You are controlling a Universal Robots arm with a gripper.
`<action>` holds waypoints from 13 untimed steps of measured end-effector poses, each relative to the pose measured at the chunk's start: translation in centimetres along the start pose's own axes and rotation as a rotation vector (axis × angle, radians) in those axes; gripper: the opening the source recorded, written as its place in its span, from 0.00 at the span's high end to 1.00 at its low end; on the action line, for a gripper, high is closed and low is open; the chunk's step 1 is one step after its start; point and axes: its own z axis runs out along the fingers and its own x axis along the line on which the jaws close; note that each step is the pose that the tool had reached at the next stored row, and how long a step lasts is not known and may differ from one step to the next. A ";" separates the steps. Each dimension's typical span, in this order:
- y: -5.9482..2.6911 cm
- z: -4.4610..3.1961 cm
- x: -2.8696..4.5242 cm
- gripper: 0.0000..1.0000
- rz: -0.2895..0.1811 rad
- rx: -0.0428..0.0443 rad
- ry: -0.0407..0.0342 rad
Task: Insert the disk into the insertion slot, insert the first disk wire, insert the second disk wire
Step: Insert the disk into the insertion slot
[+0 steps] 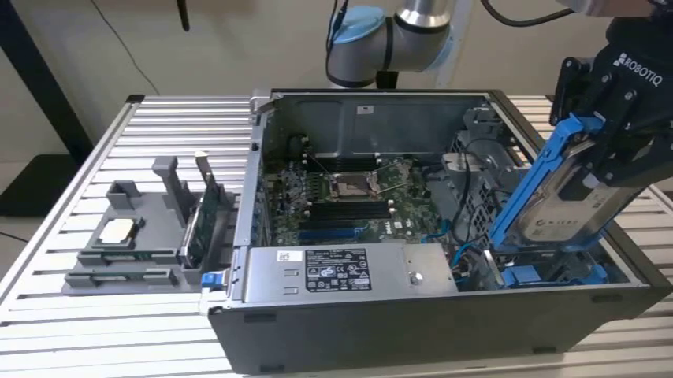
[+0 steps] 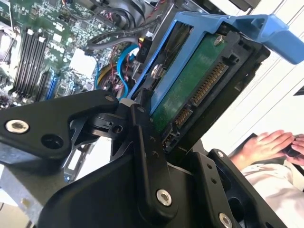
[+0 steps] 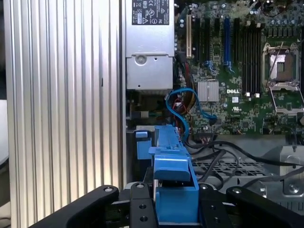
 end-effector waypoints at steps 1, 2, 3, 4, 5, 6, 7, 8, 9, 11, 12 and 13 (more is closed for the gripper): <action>-0.02 0.10 0.00 0.67 0.000 0.0000 -0.0001; -0.03 0.17 0.00 0.67 0.000 0.0000 0.0000; -0.02 0.19 0.00 0.67 0.000 0.0000 0.0000; -0.03 0.19 0.00 0.67 0.000 0.0000 0.0001; -0.03 0.19 0.00 0.67 0.000 0.0000 0.0002; -0.03 0.19 0.00 0.67 0.000 0.0001 0.0001; -0.03 0.20 0.00 0.67 0.000 0.0000 0.0000; -0.03 0.26 -0.01 0.67 0.000 0.0000 -0.0004; -0.03 0.34 0.00 0.67 0.000 0.0000 -0.0005; -0.07 0.63 0.00 0.67 0.000 0.0000 -0.0002; -0.13 0.81 -0.01 0.67 0.000 0.0000 -0.0002; -0.20 0.95 -0.01 0.67 0.000 0.0000 -0.0003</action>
